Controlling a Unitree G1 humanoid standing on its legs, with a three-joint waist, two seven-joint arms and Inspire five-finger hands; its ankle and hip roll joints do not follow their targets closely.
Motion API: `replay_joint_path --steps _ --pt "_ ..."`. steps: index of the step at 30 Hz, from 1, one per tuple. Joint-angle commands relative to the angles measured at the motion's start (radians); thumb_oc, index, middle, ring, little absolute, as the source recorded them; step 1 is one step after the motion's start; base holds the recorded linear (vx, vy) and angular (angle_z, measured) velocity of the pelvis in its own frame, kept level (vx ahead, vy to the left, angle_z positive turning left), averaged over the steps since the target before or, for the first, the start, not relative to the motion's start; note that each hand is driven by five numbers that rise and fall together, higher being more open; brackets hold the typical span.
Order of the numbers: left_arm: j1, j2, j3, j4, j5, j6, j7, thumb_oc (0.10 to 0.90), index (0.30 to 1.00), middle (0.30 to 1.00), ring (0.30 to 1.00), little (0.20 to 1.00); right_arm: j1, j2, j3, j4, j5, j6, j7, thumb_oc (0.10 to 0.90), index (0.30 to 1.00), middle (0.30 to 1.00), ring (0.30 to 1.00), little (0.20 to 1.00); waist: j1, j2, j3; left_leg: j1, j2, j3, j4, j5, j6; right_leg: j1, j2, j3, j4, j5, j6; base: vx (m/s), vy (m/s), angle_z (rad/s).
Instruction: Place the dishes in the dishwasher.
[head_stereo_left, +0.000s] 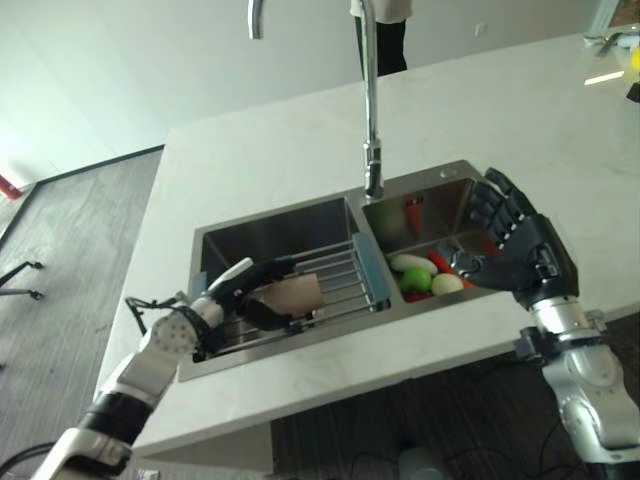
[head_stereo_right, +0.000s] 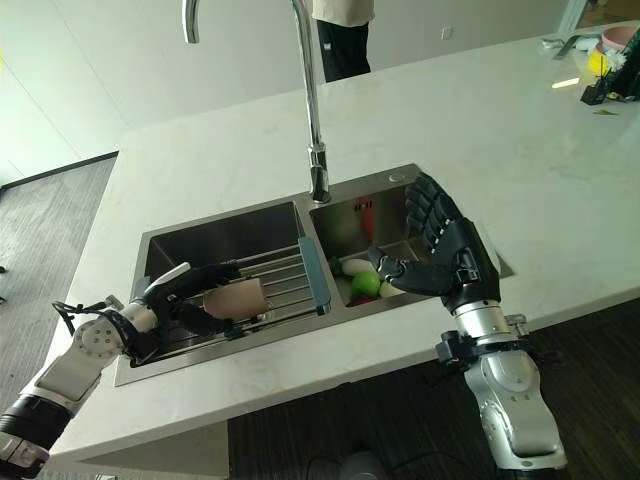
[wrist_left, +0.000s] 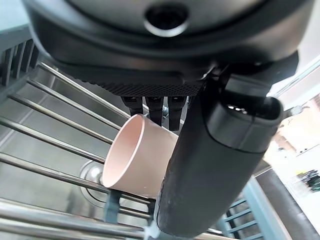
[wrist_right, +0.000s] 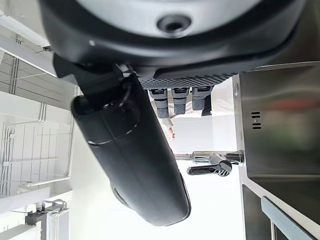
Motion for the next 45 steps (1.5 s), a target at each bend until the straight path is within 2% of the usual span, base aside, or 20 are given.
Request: replay_joint_path --steps 1,10,11,12,13,17,24,33,39,41,44,45 --pt "-0.143 0.015 0.02 0.011 0.055 -0.11 0.091 0.8 0.9 0.9 0.9 0.9 -0.091 -0.042 -0.055 -0.046 0.025 -0.086 0.02 0.8 0.9 0.9 0.9 0.9 0.001 -0.002 -0.084 0.024 0.084 -0.047 0.028 -0.038 -0.056 0.007 -0.028 -0.021 0.074 -0.102 0.089 0.0 -0.013 -0.06" --pt "-0.169 0.024 -0.027 0.048 0.139 -0.094 0.061 0.8 0.9 0.9 0.9 0.9 -0.097 -0.049 -0.055 -0.049 0.032 -0.076 0.031 0.8 0.9 0.9 0.9 0.9 -0.012 0.0 -0.088 0.031 0.087 -0.031 0.028 -0.041 -0.053 0.008 -0.02 -0.012 0.074 -0.101 0.089 0.0 -0.001 -0.02" --pt "-0.176 0.024 -0.039 0.044 0.173 -0.079 0.05 0.637 0.655 0.655 0.655 0.655 -0.095 -0.043 -0.053 -0.05 0.03 -0.077 0.035 0.8 0.9 0.9 0.9 0.9 -0.014 0.0 -0.088 0.031 0.088 -0.029 0.028 -0.041 -0.053 0.007 -0.018 -0.012 0.074 -0.101 0.09 -0.01 -0.021 -0.03" --pt "-0.18 0.024 -0.049 0.046 0.193 -0.07 0.035 0.444 0.366 0.366 0.366 0.366 -0.094 -0.041 -0.054 -0.048 0.031 -0.079 0.038 0.8 0.9 0.9 0.9 0.9 -0.015 -0.001 -0.089 0.031 0.089 -0.028 0.028 -0.042 -0.052 0.007 -0.018 -0.013 0.074 -0.101 0.09 -0.02 -0.033 -0.02" --pt "-0.185 0.033 -0.067 0.041 0.212 -0.059 0.012 0.4 0.3 0.3 0.3 0.3 -0.096 -0.041 -0.055 -0.047 0.035 -0.078 0.038 0.8 0.9 0.9 0.9 0.9 -0.014 -0.003 -0.09 0.03 0.09 -0.028 0.028 -0.041 -0.051 0.006 -0.017 -0.013 0.074 -0.099 0.09 0.0 0.0 0.0" --pt "-0.194 0.032 -0.093 0.052 0.232 -0.02 -0.022 0.4 0.3 0.3 0.3 0.3 -0.099 -0.041 -0.053 -0.043 0.036 -0.075 0.036 0.8 0.9 0.9 0.9 0.9 -0.013 -0.007 -0.091 0.029 0.09 -0.03 0.028 -0.041 -0.05 0.007 -0.016 -0.015 0.074 -0.099 0.09 0.0 0.0 0.0" --pt "-0.183 0.03 -0.094 0.053 0.281 -0.016 -0.025 0.4 0.3 0.3 0.3 0.3 -0.091 -0.039 -0.054 -0.041 0.032 -0.051 0.055 0.8 0.9 0.9 0.9 0.9 -0.008 -0.013 -0.09 0.028 0.09 -0.033 0.028 -0.041 -0.049 0.007 -0.015 -0.02 0.074 -0.099 0.09 0.0 0.0 0.0" --pt "-0.148 0.061 -0.022 0.0 0.26 -0.087 0.086 0.4 0.3 0.3 0.3 0.3 -0.084 -0.047 -0.057 -0.036 0.031 -0.037 0.073 0.8 0.9 0.9 0.9 0.9 0.01 -0.019 -0.088 0.024 0.089 -0.042 0.028 -0.038 -0.052 0.011 -0.02 -0.033 0.074 -0.1 0.089 0.0 0.0 0.0" --pt "-0.114 0.08 0.126 -0.117 0.18 -0.119 0.172 0.4 0.3 0.3 0.3 0.3 -0.07 -0.028 -0.073 -0.045 0.019 -0.039 0.058 0.8 0.9 0.9 0.9 0.9 0.038 -0.025 -0.086 0.017 0.086 -0.061 0.028 -0.034 -0.055 0.017 -0.026 -0.048 0.074 -0.106 0.086 0.0 -0.023 0.02" --pt "-0.054 0.069 0.284 -0.243 0.133 -0.14 0.256 0.4 0.3 0.3 0.3 0.3 -0.064 -0.002 -0.092 -0.068 0.0 -0.031 0.03 0.8 0.9 0.9 0.9 0.9 0.066 -0.031 -0.085 0.007 0.085 -0.082 0.028 -0.029 -0.06 0.021 -0.031 -0.065 0.074 -0.112 0.081 -0.02 -0.118 0.14" --pt "-0.022 0.062 0.339 -0.286 0.112 -0.164 0.31 0.4 0.3 0.3 0.3 0.3 -0.064 0.006 -0.097 -0.082 -0.003 -0.025 0.016 0.8 0.9 0.9 0.9 0.9 0.075 -0.033 -0.084 0.004 0.086 -0.092 0.028 -0.026 -0.063 0.023 -0.031 -0.073 0.074 -0.115 0.078 -0.01 -0.086 0.26" --pt "-0.002 0.054 0.376 -0.315 0.069 -0.194 0.364 0.4 0.3 0.3 0.3 0.3 -0.062 0.011 -0.103 -0.091 -0.004 -0.023 0.007 0.8 0.9 0.9 0.9 0.9 0.085 -0.034 -0.084 0.002 0.087 -0.098 0.028 -0.024 -0.065 0.024 -0.032 -0.078 0.074 -0.119 0.076 -0.01 -0.084 0.25"
